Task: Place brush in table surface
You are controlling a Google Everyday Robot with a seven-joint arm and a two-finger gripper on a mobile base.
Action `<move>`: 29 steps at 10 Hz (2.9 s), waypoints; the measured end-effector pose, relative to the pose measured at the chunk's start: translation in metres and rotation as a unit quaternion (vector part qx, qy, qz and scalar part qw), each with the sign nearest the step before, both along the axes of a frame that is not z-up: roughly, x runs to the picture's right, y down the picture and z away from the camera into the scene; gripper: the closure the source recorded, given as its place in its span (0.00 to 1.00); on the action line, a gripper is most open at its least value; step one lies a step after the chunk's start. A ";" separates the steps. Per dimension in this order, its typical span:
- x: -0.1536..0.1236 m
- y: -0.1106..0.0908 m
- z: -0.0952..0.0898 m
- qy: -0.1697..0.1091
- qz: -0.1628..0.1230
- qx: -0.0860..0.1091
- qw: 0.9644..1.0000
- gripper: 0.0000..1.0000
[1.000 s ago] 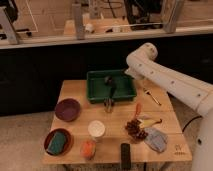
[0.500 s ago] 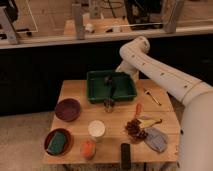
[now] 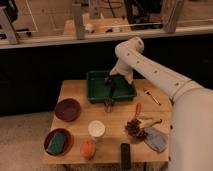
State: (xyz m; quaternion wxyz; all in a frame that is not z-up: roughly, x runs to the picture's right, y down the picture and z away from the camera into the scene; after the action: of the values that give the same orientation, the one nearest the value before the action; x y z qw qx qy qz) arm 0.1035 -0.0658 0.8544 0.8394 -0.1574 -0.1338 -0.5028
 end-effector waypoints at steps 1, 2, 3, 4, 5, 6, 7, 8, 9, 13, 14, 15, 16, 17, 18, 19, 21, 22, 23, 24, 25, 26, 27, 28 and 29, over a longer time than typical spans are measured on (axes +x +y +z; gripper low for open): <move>-0.006 0.001 0.006 -0.004 -0.008 -0.004 1.000 0.20; -0.011 0.004 0.013 -0.008 -0.016 -0.006 1.000 0.20; -0.016 0.007 0.020 -0.010 -0.025 -0.007 1.000 0.20; -0.018 0.011 0.026 -0.012 -0.033 -0.008 0.999 0.20; -0.018 0.016 0.036 -0.014 -0.039 -0.010 0.999 0.20; -0.017 0.020 0.044 -0.015 -0.043 -0.011 0.999 0.20; -0.018 0.023 0.052 -0.017 -0.045 -0.012 0.999 0.20; -0.019 0.026 0.060 -0.020 -0.044 -0.013 0.999 0.20; -0.020 0.028 0.066 -0.023 -0.043 -0.012 0.999 0.20; -0.021 0.029 0.090 -0.021 -0.039 -0.004 0.999 0.20; -0.023 0.030 0.097 -0.021 -0.038 -0.004 0.999 0.20; -0.023 0.031 0.103 -0.021 -0.039 -0.006 0.999 0.20; -0.024 0.034 0.108 -0.020 -0.041 -0.008 0.999 0.20; -0.027 0.038 0.112 -0.021 -0.042 -0.011 0.999 0.20; -0.029 0.044 0.118 -0.022 -0.045 -0.016 0.999 0.20; -0.030 0.052 0.124 -0.022 -0.047 -0.023 0.998 0.20; -0.032 0.065 0.133 -0.021 -0.050 -0.031 0.998 0.20; -0.033 0.070 0.137 -0.019 -0.049 -0.033 0.998 0.22; -0.034 0.074 0.140 -0.017 -0.046 -0.033 0.998 0.29; -0.035 0.078 0.142 -0.015 -0.044 -0.034 0.998 0.38; -0.037 0.079 0.141 -0.012 -0.041 -0.030 0.999 0.50; -0.039 0.077 0.139 -0.010 -0.038 -0.027 0.999 0.59; -0.041 0.074 0.136 -0.008 -0.036 -0.022 0.999 0.69; -0.043 0.073 0.134 -0.005 -0.036 -0.018 0.999 0.78; -0.043 0.071 0.132 -0.001 -0.035 -0.012 0.999 0.90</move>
State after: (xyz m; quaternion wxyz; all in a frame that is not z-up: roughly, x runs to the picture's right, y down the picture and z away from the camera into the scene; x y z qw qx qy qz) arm 0.0602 0.0053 0.9864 0.8189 -0.1721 -0.1351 -0.5306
